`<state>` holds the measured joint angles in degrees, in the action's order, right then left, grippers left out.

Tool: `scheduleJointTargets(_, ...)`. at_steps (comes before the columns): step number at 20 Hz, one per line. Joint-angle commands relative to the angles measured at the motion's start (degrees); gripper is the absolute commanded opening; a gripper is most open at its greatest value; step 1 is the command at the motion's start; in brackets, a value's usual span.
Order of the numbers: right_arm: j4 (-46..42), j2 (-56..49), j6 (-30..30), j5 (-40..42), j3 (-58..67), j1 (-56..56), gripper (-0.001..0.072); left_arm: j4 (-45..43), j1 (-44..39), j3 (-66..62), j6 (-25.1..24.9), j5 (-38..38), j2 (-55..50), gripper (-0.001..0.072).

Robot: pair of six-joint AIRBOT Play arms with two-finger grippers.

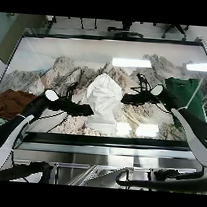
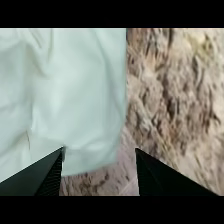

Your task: Fold the shirts.

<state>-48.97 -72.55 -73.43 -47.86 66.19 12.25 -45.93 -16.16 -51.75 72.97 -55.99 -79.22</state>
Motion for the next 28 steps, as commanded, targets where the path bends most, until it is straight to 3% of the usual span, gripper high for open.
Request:
scheduleJointTargets(1, 4.96, -9.09, 3.21, -0.72, 7.93, 0.0, 0.0498, 2.27, -4.74, -1.75, -1.07, 5.55, -4.31, 0.0704)
scheduleJointTargets(3, 6.1, -10.99, 3.21, -1.73, 9.18, 0.0, 0.0497, 1.79, -5.81, -5.57, -1.05, 4.35, -8.72, 0.0703)
scheduleJointTargets(4, 6.19, -11.23, 3.21, -1.77, 9.18, 0.0, 0.0436, 1.81, -5.77, -7.17, -0.96, 3.08, -10.64, 0.0688)
scheduleJointTargets(5, 6.16, -11.19, 3.37, -2.14, 9.18, 0.0, 0.0186, 1.81, -5.46, -9.03, -0.96, 1.44, -12.59, 0.0431)
scheduleJointTargets(6, 6.16, -10.99, 4.76, -2.38, 9.2, -0.02, 0.0021, 1.79, -4.85, -10.97, -1.07, -1.2, -14.27, 0.0097)
scheduleJointTargets(7, 6.14, -10.73, 4.96, -2.64, 9.25, -0.02, 0.0019, 1.97, -4.07, -12.83, -1.44, -4.02, -15.65, 0.0015)
scheduleJointTargets(13, 6.19, -1.97, 6.21, -8.57, 16.85, -5.51, 0.0017, 2.8, 2.56, -27.23, -0.44, -17.49, -10.29, 0.0011)
scheduleJointTargets(16, 6.16, 5.55, 6.21, -14.05, 28.11, -9.84, 0.0017, 6.01, 7.02, -39.85, 1.29, -21.51, -2.27, 0.0011)
scheduleJointTargets(21, 5.31, 18.69, 6.25, -14.62, 43.6, -12.52, 0.0017, 6.93, 12.9, -59.8, 4.68, -23.87, 8.02, 0.0011)
scheduleJointTargets(28, -11.65, 31.5, 4.59, -18.58, 44.76, -12.52, 0.0018, 6.43, 20.37, -64.22, 4.7, -28.5, 19.76, 0.0012)
